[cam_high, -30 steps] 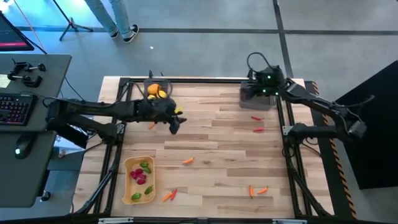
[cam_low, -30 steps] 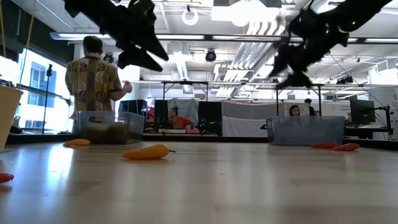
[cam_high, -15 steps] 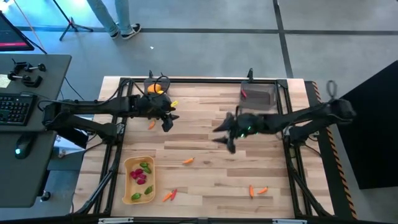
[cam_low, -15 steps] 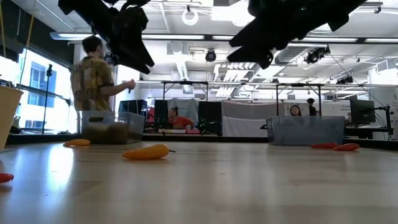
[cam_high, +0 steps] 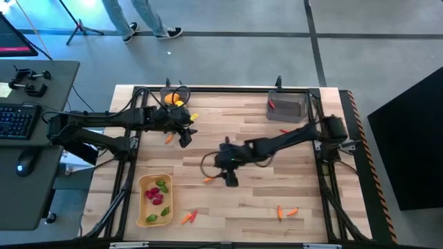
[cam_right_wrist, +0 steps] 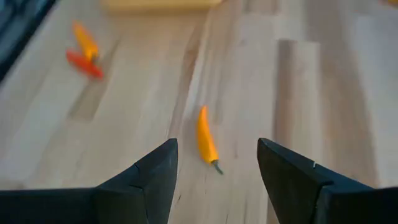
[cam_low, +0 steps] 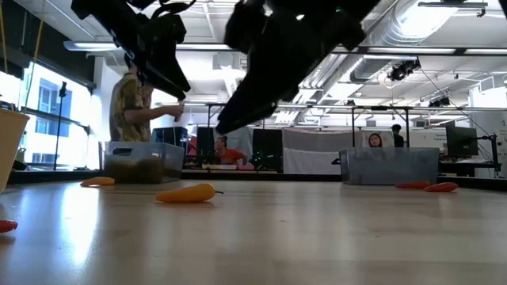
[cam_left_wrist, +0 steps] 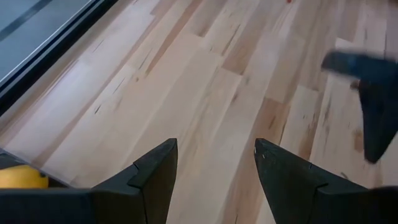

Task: Sort produce into baskets
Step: Put the center yellow chili into the right black bin

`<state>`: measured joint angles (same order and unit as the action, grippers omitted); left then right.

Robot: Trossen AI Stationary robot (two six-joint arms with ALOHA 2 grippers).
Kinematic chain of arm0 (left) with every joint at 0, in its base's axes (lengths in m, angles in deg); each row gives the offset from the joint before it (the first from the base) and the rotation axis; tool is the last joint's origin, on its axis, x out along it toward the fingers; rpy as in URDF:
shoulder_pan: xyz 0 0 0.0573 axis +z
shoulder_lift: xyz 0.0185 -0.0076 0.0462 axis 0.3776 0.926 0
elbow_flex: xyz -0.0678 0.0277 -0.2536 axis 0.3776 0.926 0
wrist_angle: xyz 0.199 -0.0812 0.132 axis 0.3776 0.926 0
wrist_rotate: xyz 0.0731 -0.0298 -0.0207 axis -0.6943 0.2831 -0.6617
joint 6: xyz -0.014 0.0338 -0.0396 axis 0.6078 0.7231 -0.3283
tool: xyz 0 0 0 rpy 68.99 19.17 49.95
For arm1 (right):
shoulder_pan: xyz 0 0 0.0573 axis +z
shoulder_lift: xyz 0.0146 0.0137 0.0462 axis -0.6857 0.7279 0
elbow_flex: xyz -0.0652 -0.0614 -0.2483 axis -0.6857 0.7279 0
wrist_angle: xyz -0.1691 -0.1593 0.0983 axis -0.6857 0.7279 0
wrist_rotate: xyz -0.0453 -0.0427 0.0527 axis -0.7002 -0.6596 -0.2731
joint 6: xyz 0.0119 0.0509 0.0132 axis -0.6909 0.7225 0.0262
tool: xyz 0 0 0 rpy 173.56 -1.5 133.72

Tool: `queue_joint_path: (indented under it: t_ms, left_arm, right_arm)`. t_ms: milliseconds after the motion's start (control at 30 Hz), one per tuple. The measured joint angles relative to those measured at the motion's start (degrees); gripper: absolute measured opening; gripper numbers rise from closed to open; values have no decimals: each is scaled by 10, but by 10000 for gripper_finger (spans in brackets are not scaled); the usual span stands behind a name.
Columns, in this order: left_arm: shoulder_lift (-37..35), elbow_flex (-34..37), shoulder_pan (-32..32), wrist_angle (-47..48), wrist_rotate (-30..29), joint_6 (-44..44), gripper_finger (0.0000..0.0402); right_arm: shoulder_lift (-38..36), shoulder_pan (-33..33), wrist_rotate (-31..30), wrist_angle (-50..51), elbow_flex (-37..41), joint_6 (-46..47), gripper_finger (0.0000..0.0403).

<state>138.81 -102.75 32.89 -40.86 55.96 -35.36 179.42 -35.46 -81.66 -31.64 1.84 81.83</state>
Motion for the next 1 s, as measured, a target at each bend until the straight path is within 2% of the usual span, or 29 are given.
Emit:
queue_joint_path:
  t_ms: [167, 267, 567, 667, 833, 867, 1000]
  left_arm:
    - [0, 0, 0, 2, -2, 0, 200]
    - [0, 0, 0, 2, -2, -1, 200]
    - [1, 0, 0, 2, -14, -15, 200]
    - [1, 0, 0, 2, -33, -22, 200]
    - [1, 0, 0, 2, -44, -38, 200]
    - [1, 0, 0, 2, -38, -41, 200]
    - [-6, 0, 0, 13, -10, -32, 200]
  right_arm:
    - [69, 0, 35, 43, -72, -94, 208]
    - [103, 0, 35, 57, -96, -120, 208]
    - [146, 6, 35, 62, -103, -163, 202]
    - [146, 10, 18, 65, -103, -176, 163]
    - [145, 10, 8, 83, -103, -145, 33]
    - [145, 7, 9, 84, -103, -132, 18]
    - [133, -7, 1, 105, -103, -82, 24]
